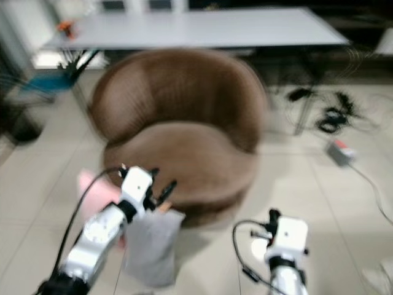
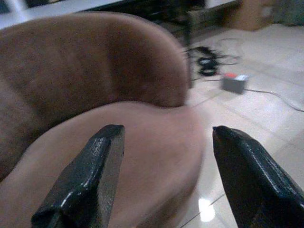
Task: Move the pillow to the sofa from floor
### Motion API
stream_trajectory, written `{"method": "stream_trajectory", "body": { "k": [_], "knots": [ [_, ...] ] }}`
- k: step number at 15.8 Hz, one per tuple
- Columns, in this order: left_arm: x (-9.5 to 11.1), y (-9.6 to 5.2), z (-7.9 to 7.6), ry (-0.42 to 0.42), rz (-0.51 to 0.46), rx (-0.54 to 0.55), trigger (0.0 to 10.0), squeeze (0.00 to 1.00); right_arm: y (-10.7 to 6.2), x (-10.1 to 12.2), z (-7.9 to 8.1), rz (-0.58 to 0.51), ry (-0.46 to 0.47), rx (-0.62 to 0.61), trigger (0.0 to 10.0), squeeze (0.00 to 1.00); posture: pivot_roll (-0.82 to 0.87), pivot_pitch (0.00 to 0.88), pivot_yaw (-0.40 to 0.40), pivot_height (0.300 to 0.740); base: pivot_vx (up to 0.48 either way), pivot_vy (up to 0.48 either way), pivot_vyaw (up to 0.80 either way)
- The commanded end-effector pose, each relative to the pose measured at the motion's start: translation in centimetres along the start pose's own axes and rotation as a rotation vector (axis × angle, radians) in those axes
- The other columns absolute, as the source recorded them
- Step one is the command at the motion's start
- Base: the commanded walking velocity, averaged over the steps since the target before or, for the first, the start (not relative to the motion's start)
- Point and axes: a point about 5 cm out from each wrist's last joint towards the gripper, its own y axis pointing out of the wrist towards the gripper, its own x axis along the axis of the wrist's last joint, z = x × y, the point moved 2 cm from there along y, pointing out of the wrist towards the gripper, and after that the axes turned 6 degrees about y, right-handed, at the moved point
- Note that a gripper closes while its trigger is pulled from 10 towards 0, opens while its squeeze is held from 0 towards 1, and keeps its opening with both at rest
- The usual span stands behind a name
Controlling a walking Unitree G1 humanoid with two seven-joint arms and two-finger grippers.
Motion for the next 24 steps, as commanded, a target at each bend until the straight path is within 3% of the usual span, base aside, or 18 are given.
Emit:
{"method": "stream_trajectory", "body": {
  "k": [1, 12, 18, 24],
  "knots": [
    [0.6, 0.4, 0.2, 0.005, -0.022, 0.016, 10.0, 0.00, 0.1, 0.1, -0.4, 0.005, -0.010, -0.010, 10.0, 0.00, -0.06, 0.000, 0.052, 0.740, 0.000, 0.000, 0.80],
    [1.1, 0.8, 0.1, 0.002, -0.037, 0.006, 10.0, 0.00, 0.9, 0.9, 0.3, -0.018, -0.024, -0.003, 10.0, 0.00, -0.06, 0.015, 0.041, 0.740, 0.281, 0.000, 0.76],
    [0.4, 0.5, -0.7, 0.007, -0.026, -0.020, 10.0, 0.00, 0.3, 0.9, -0.1, -0.006, -0.029, 0.004, 10.0, 0.00, -0.07, 0.026, 0.036, 0.740, 0.056, 0.000, 0.00],
    [0.9, -0.3, -0.2, -0.041, -0.108, 0.028, 10.0, 0.00, -0.3, 1.0, 0.5, -0.003, -0.026, 0.043, 10.0, 0.00, -0.08, 0.039, 0.031, 0.680, 0.000, 0.000, 0.00]
  ]
}}
